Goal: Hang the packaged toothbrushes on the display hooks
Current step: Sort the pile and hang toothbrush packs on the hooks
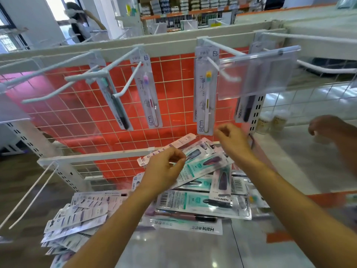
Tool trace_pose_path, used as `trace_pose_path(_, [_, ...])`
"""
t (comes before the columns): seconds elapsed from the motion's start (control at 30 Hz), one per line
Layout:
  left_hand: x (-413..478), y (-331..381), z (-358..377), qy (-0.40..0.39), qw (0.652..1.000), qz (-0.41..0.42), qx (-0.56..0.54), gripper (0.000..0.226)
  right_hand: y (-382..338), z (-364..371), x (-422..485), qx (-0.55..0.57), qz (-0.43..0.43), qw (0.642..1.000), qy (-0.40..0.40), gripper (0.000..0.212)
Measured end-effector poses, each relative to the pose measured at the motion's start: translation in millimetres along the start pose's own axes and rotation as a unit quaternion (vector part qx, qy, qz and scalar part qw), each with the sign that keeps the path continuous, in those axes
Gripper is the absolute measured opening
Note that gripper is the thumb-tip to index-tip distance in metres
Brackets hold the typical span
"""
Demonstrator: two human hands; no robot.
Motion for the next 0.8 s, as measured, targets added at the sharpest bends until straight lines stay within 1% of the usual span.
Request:
trace_pose_path(0.07, [-0.5,-3.4,7.1,-0.032,0.99,0.04,0.132,0.021,13.9,3.7,-9.3,-0.067,-0.003,0.997,-0.049,0.013])
trace_pose_path(0.13, [-1.6,-6.5,16.5,-0.076,0.967,0.063,0.236,0.039,24.5,5.1,-14.3,-0.136,-0.009,0.988,-0.069,0.015])
trace_pose_path(0.2, [-3.0,-10.7,25.8,-0.107,0.947,0.071,0.294,0.054,29.1,5.8,-17.6,-0.189,-0.035,0.978,-0.086,0.02])
trace_pose_path(0.3, [-4.2,-15.5,35.8,-0.129,0.921,0.082,0.359,0.063,34.8,8.3,-22.5,-0.248,-0.048,0.959,-0.126,0.029])
trace_pose_path(0.4, [-3.9,-16.6,42.3,-0.136,0.899,0.085,0.407,0.062,42.1,9.6,-26.4,-0.311,-0.054,0.938,-0.145,0.031])
trace_pose_path(0.53, [-1.5,-15.5,55.1,-0.138,0.875,0.106,0.451,0.057,51.9,12.1,-31.2,-0.33,-0.039,0.933,-0.142,0.031])
trace_pose_path(0.6, [0.6,-16.0,61.7,-0.138,0.873,0.111,0.454,0.055,55.1,16.2,-33.8,-0.327,-0.038,0.934,-0.142,0.026])
trace_pose_path(0.67, [3.1,-17.0,67.2,-0.133,0.878,0.114,0.444,0.053,55.3,19.4,-36.8,-0.322,-0.035,0.936,-0.138,0.021])
trace_pose_path(0.8, [5.8,-22.2,75.8,-0.133,0.887,0.107,0.429,0.052,56.9,17.2,-38.4,-0.31,-0.02,0.942,-0.13,0.02])
Point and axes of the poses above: each hand's wrist, its own x-axis towards the middle knuckle, its own z-axis out of the palm, y = z × x, the point moved 4 cm from there along x, towards the middle knuckle, and after that the axes turned 5 degrees about y, right-handed, at the moved point
